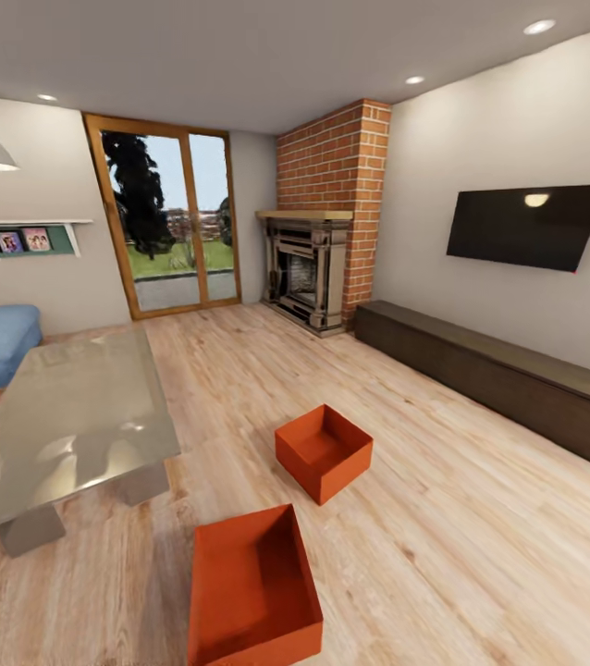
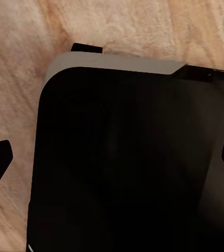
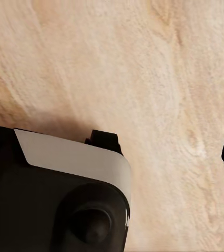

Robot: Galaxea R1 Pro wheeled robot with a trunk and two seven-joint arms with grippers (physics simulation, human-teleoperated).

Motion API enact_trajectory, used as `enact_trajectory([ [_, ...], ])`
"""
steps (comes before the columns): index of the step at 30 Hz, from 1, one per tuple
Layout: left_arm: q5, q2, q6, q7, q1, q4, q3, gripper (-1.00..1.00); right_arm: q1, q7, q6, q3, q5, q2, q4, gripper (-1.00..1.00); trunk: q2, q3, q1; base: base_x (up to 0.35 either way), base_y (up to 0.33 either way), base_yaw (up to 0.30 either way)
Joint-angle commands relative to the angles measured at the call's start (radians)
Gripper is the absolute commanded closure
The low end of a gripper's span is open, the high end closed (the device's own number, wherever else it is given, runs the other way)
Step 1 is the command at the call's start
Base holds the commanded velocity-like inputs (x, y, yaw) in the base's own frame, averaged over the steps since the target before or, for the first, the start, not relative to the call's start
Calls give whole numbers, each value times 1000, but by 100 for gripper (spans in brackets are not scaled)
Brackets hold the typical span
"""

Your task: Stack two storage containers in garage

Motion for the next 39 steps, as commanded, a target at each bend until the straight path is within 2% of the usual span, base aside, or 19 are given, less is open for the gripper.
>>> enact_trajectory([
  [1, 7, 0, -2, -1, 0, 0, 1, -100, 0, -3, -2, 8, -8, 0, 0, -100, 0, -1, 0, 19, -1, 268],
  [8, 8, 0, -2, -2, 0, 1, 0, -100, 0, -3, -1, 8, -8, 0, 0, -100, 0, -1, 0, 186, 0, 233],
  [21, 8, 0, -2, -2, 0, 0, 0, -100, 0, -3, -1, 8, -8, 0, 0, -100, 0, -1, 0, 291, 0, 18],
  [29, 7, 0, -2, -2, 0, 0, 0, -100, 0, -3, -2, 8, -8, 0, 0, -100, 0, -1, 0, 39, 0, 10],
  [39, 7, 0, -2, -2, 0, 0, 1, -100, 0, -3, -2, 7, -8, 0, 0, -100, 0, -1, 0, 1, 0, 231],
])
